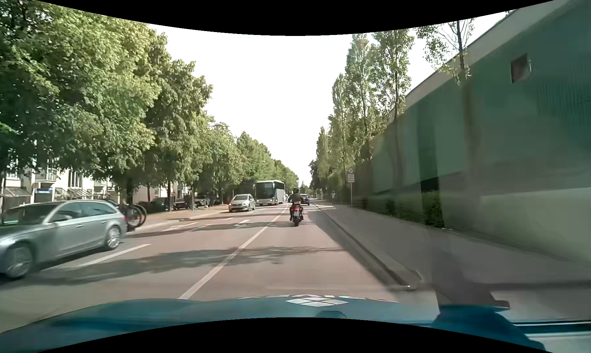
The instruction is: Follow the waypoints while adhering to traffic rules and regulations
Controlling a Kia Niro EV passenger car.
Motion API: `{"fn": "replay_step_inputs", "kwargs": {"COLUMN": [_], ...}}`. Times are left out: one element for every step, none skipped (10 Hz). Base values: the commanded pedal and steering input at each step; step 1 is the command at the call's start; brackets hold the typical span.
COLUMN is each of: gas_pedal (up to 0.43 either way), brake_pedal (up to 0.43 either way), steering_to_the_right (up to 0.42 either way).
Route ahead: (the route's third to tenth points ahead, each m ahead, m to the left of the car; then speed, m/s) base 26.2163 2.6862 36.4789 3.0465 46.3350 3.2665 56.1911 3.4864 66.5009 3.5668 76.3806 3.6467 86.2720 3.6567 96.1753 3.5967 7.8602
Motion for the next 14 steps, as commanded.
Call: {"fn": "replay_step_inputs", "kwargs": {"gas_pedal": [0.028,0.039,0.047,0.047,0.047,0.047,0.047,0.047,0.047,0.047,0.047,0.047,0.047,0.047], "brake_pedal": [0.0,0.0,0.0,0.0,0.0,0.0,0.0,0.0,0.0,0.0,0.0,0.0,0.0,0.0], "steering_to_the_right": [-0.002,-0.002,-0.003,-0.003,-0.004,-0.004,-0.004,-0.004,-0.005,-0.005,-0.005,-0.005,-0.005,-0.005]}}
